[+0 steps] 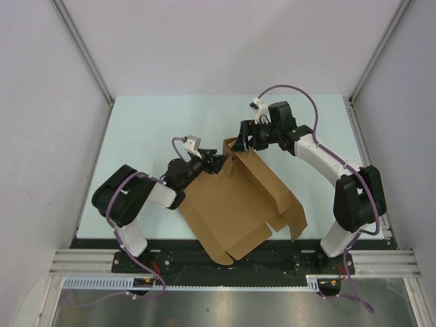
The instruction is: Fold the paper box
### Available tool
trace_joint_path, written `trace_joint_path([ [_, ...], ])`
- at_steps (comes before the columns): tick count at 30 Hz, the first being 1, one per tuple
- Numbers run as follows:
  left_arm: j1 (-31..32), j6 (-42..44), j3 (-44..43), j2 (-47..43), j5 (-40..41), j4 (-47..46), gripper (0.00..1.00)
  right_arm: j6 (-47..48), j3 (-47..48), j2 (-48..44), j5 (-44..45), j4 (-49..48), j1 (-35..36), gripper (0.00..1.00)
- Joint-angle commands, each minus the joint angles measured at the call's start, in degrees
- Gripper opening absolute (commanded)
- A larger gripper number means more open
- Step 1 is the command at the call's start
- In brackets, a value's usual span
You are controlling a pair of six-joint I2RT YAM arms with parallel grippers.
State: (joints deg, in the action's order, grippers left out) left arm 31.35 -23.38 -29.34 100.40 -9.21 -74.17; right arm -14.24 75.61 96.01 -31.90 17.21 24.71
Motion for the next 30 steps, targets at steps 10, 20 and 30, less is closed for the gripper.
trace_joint_path([
  [10,0.5,8.8,-7.7,-0.2,-1.4,4.9,0.73,1.2,3.0,0.1,-2.2,3.0,-0.4,0.78],
  [20,0.0,9.4,-10.0,0.7,-3.8,6.4,0.91,0.9,3.1,1.2,-4.2,2.3,-0.7,0.75],
  [30,-0.7,7.7,-12.5,2.7,-7.7,5.4,0.98,1.3,3.5,1.8,-6.1,2.3,-0.4,0.73],
])
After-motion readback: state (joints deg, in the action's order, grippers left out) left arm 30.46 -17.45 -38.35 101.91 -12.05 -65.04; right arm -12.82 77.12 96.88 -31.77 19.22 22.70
